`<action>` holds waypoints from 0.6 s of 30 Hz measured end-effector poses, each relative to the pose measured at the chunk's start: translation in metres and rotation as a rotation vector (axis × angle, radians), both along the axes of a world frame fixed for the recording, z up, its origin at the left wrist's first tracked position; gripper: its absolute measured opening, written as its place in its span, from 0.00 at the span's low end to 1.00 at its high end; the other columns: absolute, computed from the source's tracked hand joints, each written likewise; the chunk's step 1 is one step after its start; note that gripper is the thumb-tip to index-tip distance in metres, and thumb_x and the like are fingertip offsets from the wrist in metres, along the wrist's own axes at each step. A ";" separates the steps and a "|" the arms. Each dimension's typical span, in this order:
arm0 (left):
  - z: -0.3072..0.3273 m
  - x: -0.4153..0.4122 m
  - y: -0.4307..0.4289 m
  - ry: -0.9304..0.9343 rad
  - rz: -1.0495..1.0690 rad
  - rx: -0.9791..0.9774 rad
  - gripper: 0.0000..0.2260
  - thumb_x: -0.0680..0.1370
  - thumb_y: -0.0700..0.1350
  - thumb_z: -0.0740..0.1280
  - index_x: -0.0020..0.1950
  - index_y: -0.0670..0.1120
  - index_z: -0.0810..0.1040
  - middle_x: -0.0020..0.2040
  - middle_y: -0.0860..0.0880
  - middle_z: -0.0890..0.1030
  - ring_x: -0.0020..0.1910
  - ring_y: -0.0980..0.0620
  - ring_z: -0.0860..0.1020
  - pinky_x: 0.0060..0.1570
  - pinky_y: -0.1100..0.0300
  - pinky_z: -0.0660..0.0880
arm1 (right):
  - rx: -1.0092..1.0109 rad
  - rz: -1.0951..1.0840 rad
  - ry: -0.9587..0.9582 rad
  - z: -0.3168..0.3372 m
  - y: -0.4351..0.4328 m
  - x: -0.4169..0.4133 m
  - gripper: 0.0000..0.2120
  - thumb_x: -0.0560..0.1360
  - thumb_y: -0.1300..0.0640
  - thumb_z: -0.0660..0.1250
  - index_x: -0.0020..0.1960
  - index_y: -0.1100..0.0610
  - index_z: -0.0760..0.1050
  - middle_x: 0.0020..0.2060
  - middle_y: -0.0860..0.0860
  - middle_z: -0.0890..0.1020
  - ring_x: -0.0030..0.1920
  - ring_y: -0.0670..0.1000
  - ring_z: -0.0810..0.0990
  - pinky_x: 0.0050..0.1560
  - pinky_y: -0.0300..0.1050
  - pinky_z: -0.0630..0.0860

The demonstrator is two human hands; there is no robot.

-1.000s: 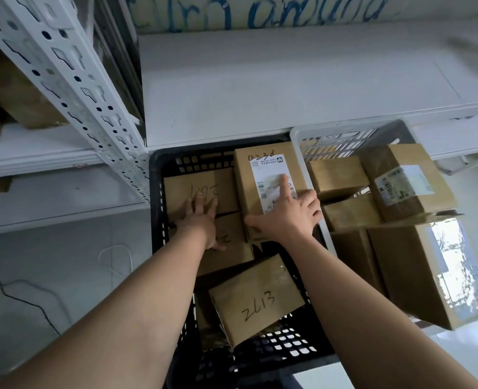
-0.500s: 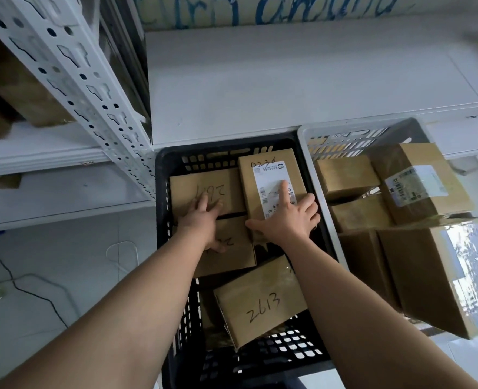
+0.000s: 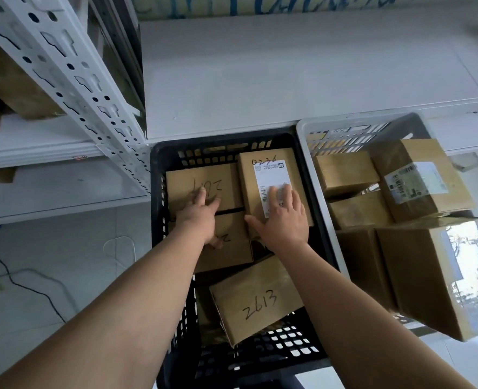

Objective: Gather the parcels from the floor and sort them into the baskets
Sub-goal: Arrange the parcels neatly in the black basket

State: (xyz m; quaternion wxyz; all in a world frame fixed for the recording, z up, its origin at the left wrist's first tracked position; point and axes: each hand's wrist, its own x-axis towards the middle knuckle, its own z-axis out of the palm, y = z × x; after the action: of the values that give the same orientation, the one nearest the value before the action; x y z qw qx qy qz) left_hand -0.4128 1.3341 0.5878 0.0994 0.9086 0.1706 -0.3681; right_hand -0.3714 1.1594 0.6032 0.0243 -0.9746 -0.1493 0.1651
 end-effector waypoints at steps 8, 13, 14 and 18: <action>0.002 -0.001 -0.001 0.002 0.009 0.004 0.52 0.66 0.55 0.78 0.79 0.58 0.45 0.78 0.50 0.33 0.78 0.40 0.42 0.71 0.44 0.62 | -0.001 0.158 0.022 0.001 0.005 0.012 0.41 0.75 0.33 0.58 0.80 0.51 0.47 0.79 0.56 0.47 0.78 0.59 0.45 0.77 0.56 0.45; 0.003 0.000 -0.001 0.010 0.010 0.010 0.51 0.66 0.55 0.78 0.79 0.58 0.46 0.78 0.50 0.32 0.78 0.40 0.42 0.71 0.44 0.64 | 0.030 0.198 0.031 -0.003 0.008 0.017 0.37 0.78 0.37 0.56 0.80 0.51 0.46 0.79 0.54 0.47 0.78 0.58 0.45 0.77 0.55 0.46; 0.004 0.001 -0.001 0.019 0.001 0.019 0.52 0.67 0.56 0.77 0.79 0.58 0.45 0.78 0.49 0.32 0.78 0.41 0.42 0.71 0.44 0.64 | 0.021 0.198 0.026 -0.003 0.009 0.017 0.37 0.78 0.37 0.57 0.80 0.52 0.47 0.79 0.54 0.48 0.78 0.58 0.46 0.77 0.55 0.47; 0.008 0.004 -0.004 0.062 -0.049 0.072 0.52 0.67 0.58 0.76 0.79 0.57 0.42 0.78 0.48 0.33 0.78 0.41 0.43 0.70 0.45 0.65 | -0.008 0.195 0.003 0.000 0.016 0.017 0.37 0.77 0.38 0.58 0.79 0.53 0.50 0.77 0.55 0.52 0.77 0.58 0.51 0.76 0.55 0.51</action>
State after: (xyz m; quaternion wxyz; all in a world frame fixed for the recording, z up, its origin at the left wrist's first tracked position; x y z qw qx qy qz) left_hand -0.4093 1.3306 0.5959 0.0524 0.9037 0.1642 -0.3920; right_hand -0.3548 1.1750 0.6032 0.0044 -0.9553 -0.2426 0.1689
